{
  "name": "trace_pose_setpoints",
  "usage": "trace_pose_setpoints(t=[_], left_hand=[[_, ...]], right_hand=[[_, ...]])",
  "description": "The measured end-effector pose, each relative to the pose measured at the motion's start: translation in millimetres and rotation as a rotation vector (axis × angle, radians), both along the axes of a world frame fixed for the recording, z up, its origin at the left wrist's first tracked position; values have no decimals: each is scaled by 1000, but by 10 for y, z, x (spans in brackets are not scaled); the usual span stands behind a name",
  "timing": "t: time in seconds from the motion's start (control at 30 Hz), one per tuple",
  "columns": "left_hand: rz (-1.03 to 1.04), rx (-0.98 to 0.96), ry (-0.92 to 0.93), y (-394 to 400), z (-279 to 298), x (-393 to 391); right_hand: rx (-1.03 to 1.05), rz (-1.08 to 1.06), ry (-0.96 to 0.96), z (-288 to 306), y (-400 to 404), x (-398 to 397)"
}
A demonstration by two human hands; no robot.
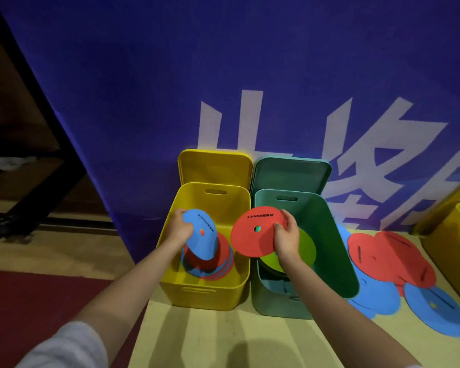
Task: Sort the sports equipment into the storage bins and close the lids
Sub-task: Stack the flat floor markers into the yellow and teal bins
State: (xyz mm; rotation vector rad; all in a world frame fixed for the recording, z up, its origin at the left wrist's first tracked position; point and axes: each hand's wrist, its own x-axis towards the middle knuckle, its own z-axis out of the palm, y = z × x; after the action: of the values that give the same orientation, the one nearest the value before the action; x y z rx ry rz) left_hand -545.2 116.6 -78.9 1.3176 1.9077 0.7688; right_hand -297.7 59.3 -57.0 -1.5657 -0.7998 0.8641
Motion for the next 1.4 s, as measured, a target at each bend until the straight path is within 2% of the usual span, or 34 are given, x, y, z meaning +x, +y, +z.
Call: trace_pose_setpoints(t=[0.1, 0.3, 0.37, 0.47, 0.53, 0.6, 0.67, 0.7, 0.77, 0.83, 0.9, 1.03, 1.13, 1.23, 1.33, 1.4], left_hand=[[-32, -72, -42, 145, -174, 177], [90, -207, -184, 333, -711, 169], [79, -289, -112, 357, -772, 124], [-43, -383, 131, 361, -707, 163], [-162, -208, 199, 317, -458, 207], [-280, 87, 171, 266, -205, 176], [-279, 324, 264, 175, -9, 7], [-237, 383, 339, 150, 35, -102], [-149, 349, 405, 133, 42, -307], [-141, 204, 311, 141, -24, -436], [-216, 125, 190, 152, -102, -505], [-181, 149, 98, 181, -170, -558], [-139, 173, 98, 183, -231, -523], [-118, 186, 118, 194, -249, -500], [-124, 199, 137, 184, -250, -500], [-115, 199, 135, 177, -247, -502]], right_hand=[[-17, -12, -20, -65, 109, -7], [-33, -26, -23, -236, 241, -22], [-29, -14, -40, -248, 260, -25], [-18, 24, -104, -196, 267, -28], [21, 62, -173, -142, 300, -55], [54, 99, -237, -90, 370, -98], [75, 168, -290, -71, 471, -229], [73, 208, -326, -78, 526, -322], [64, 296, -409, -109, 615, -547], [42, 373, -433, -185, 687, -781], [-4, 422, -446, -311, 758, -973], [-89, 548, -548, -653, 882, -1212], [-146, 594, -570, -964, 953, -1309], [-311, 534, -612, -1255, 1051, -1316], [-628, 515, -837, -1421, 1074, -1222], [-719, 488, -898, -1430, 1072, -1171]])
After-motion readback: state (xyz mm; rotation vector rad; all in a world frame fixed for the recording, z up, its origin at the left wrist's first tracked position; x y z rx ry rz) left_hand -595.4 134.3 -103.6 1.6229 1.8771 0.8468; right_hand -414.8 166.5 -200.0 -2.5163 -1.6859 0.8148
